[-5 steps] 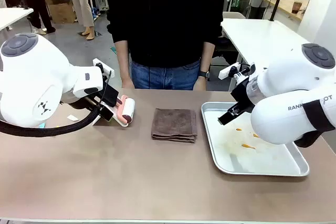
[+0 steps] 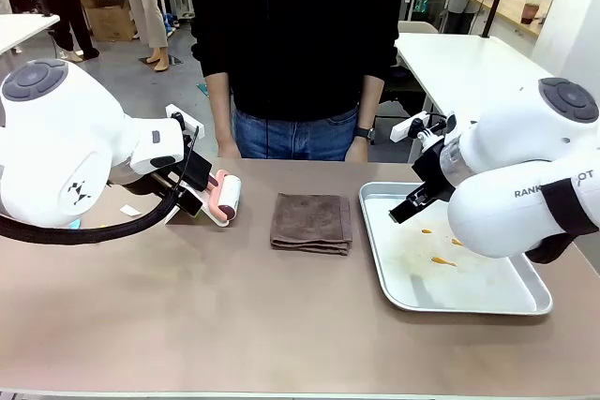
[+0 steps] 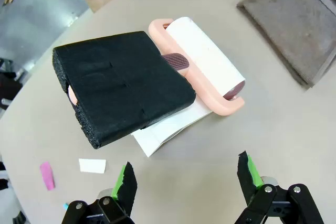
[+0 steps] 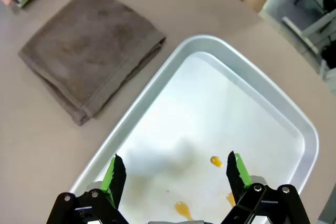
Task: Clean the surface of the table.
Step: Hold the Lint Roller with your left hand and the towel with your right hand.
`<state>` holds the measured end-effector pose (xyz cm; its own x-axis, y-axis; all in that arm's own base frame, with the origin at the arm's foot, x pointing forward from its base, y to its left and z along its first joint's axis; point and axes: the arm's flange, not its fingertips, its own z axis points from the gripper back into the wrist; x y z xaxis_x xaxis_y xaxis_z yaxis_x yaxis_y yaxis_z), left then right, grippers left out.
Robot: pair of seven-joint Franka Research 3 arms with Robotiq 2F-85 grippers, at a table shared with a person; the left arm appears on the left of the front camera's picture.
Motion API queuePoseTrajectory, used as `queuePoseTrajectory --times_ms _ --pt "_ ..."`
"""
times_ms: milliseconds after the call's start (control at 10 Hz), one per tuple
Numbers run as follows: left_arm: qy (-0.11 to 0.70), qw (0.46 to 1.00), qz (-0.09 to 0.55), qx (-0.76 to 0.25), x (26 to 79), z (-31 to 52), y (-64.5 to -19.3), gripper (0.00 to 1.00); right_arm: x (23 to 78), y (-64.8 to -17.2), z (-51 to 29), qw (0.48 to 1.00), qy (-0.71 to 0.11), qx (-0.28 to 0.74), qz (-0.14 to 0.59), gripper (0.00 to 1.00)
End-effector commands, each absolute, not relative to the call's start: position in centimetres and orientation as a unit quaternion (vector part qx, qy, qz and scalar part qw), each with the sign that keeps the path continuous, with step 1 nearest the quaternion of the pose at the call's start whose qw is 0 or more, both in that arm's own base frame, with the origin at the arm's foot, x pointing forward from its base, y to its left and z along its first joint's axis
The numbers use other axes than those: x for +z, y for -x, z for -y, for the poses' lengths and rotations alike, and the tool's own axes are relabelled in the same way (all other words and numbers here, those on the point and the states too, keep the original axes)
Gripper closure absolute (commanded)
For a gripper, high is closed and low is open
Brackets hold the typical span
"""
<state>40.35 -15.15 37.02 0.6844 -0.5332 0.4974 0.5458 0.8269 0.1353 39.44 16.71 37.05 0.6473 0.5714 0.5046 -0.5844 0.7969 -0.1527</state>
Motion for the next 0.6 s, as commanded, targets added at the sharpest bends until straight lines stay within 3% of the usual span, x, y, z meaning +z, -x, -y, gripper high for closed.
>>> queuePoseTrajectory --times_ms 0,500 --pt "0.012 0.918 0.267 -0.294 37.02 15.16 -40.35 0.00 37.07 -39.46 -16.71 0.907 -0.012 0.318 0.274 0.00" --pt "0.012 0.918 0.267 -0.294 37.02 15.16 -40.35 0.00 37.07 -39.46 -16.71 0.907 -0.012 0.318 0.274 0.00"
